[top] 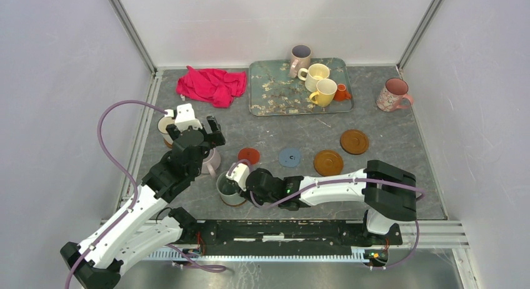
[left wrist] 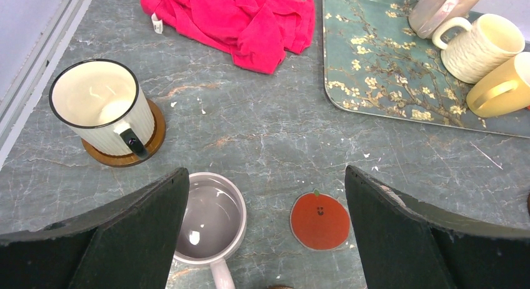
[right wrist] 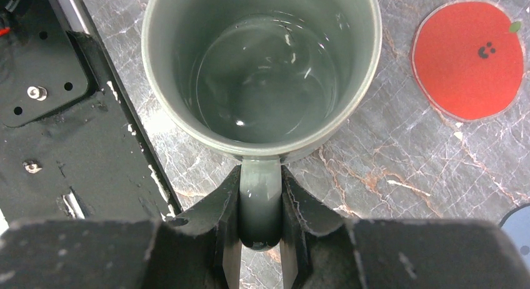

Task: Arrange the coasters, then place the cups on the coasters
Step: Place the cup on the coaster.

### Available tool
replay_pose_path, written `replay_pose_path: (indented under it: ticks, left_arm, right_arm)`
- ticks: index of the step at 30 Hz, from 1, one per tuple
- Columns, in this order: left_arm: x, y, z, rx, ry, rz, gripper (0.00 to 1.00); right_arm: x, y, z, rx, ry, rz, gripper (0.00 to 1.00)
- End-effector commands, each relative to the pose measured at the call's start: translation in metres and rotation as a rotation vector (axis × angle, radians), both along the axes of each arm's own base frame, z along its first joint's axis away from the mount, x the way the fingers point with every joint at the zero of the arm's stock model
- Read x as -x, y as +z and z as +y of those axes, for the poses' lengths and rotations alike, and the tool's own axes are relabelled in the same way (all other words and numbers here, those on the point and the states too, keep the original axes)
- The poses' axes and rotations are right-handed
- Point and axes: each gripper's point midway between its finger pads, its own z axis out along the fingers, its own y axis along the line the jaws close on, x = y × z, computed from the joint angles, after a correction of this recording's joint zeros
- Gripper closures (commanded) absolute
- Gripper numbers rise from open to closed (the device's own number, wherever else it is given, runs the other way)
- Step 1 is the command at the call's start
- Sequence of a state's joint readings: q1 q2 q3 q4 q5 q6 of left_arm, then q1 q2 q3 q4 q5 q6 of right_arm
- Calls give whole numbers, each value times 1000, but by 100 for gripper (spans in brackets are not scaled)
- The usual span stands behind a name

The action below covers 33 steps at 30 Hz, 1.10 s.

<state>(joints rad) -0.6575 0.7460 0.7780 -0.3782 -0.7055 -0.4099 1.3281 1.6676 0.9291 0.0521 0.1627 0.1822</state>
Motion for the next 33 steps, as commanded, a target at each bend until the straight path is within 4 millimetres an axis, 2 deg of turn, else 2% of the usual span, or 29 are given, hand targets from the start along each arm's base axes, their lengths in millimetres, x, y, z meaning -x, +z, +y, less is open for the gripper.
replay_pose_path:
  ticks: [1, 15, 33]
  left_arm:
    - [-4, 7, 0, 55, 29, -36, 0]
    - [-4, 6, -2, 53, 20, -30, 0]
    - [-4, 5, -5, 57, 3, -25, 0]
  right_arm:
    - [-7, 42, 24, -170, -25, -48, 100]
    - [-8, 35, 24, -155, -29, -45, 100]
    - [-7, 34, 25, -154, -27, -40, 69]
